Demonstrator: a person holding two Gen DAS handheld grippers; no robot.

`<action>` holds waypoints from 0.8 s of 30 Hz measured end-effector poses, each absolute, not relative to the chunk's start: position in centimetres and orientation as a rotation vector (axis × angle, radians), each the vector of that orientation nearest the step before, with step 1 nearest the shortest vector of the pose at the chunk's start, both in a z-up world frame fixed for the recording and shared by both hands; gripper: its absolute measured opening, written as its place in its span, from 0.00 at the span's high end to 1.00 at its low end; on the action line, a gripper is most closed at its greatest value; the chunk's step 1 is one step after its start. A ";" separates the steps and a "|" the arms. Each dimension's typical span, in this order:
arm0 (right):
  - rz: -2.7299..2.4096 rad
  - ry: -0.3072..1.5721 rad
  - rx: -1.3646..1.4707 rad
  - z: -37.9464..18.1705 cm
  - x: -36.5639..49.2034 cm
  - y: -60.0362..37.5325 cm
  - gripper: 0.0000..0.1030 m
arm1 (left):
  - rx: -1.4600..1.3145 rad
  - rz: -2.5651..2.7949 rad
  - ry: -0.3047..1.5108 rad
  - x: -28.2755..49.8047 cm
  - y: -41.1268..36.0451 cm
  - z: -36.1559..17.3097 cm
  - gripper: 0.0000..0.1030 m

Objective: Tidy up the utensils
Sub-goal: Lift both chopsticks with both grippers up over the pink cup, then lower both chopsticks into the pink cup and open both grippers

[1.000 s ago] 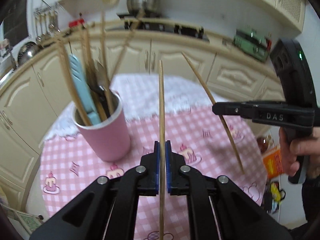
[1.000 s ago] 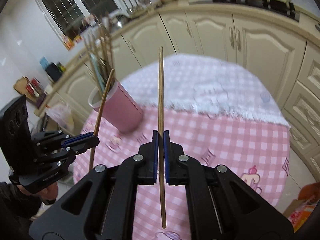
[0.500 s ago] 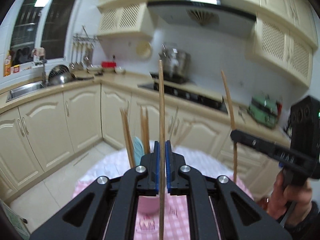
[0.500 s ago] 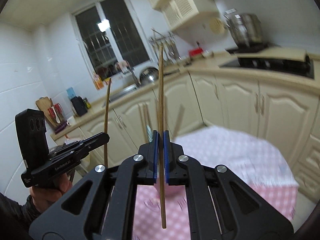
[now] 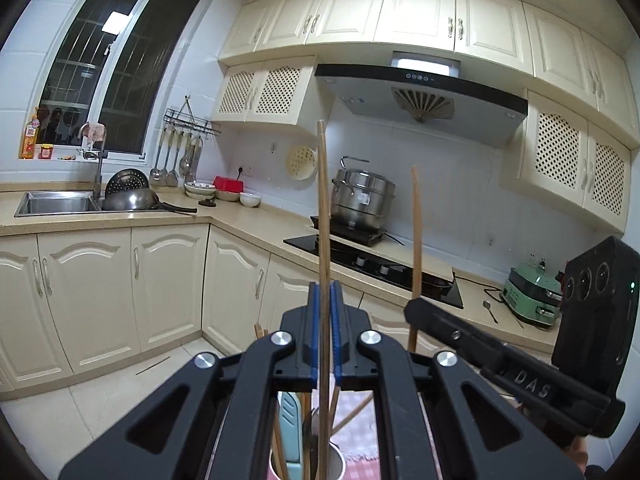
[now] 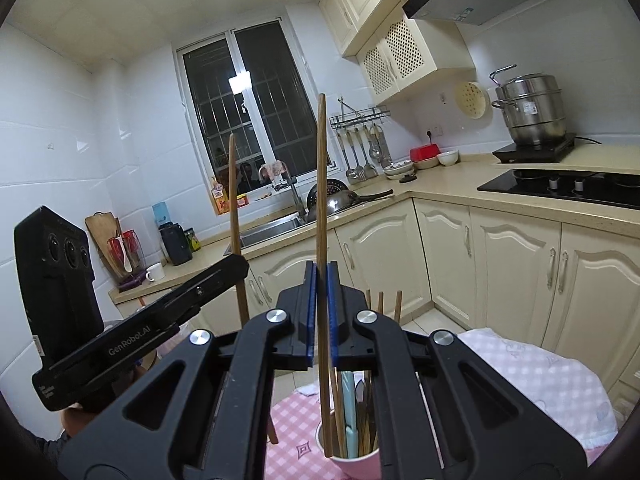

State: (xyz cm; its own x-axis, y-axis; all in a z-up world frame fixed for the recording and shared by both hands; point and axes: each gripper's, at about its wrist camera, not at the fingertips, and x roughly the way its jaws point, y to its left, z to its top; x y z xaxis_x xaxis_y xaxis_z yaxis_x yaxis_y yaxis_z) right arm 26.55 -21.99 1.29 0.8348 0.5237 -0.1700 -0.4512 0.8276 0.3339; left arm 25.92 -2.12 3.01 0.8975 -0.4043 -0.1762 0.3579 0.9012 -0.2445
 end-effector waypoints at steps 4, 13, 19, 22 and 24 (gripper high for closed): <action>0.519 0.259 0.298 0.4 27.4 -21.6 0.95 | -0.216 -0.389 0.220 26.8 -2.2 2.3 0.95; 0.494 0.309 0.297 -2.8 29.5 -20.8 0.95 | -0.223 -0.372 0.238 28.5 -2.4 -0.3 0.95; 0.493 0.336 0.284 -4.1 30.1 -20.3 0.95 | -0.227 -0.368 0.261 29.5 -2.6 -1.8 0.95; 0.494 0.348 0.278 -4.7 30.2 -19.9 0.95 | -0.222 -0.368 0.269 29.7 -2.8 -2.4 0.95; 0.494 0.361 0.277 -5.2 30.3 -19.8 0.94 | -0.222 -0.369 0.282 29.9 -3.0 -3.1 0.95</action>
